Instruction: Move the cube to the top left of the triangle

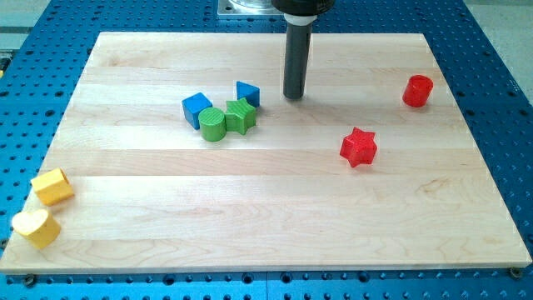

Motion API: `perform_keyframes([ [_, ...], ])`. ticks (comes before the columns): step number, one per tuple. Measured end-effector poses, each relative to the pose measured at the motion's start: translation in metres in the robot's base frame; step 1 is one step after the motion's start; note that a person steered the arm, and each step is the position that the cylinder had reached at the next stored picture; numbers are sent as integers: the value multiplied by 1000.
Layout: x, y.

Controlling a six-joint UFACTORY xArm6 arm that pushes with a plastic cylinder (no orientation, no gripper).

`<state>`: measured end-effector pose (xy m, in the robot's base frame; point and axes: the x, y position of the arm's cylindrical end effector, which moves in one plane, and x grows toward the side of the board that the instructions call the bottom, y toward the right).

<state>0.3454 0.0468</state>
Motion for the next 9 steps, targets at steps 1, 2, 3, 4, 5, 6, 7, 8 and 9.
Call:
perform_keyframes([
  [1, 0, 0],
  [2, 0, -26],
  [3, 0, -66],
  [4, -19, -94],
  [5, -10, -196],
  [6, 53, -265],
  [7, 71, -217],
  [8, 60, -144],
  [9, 19, -116],
])
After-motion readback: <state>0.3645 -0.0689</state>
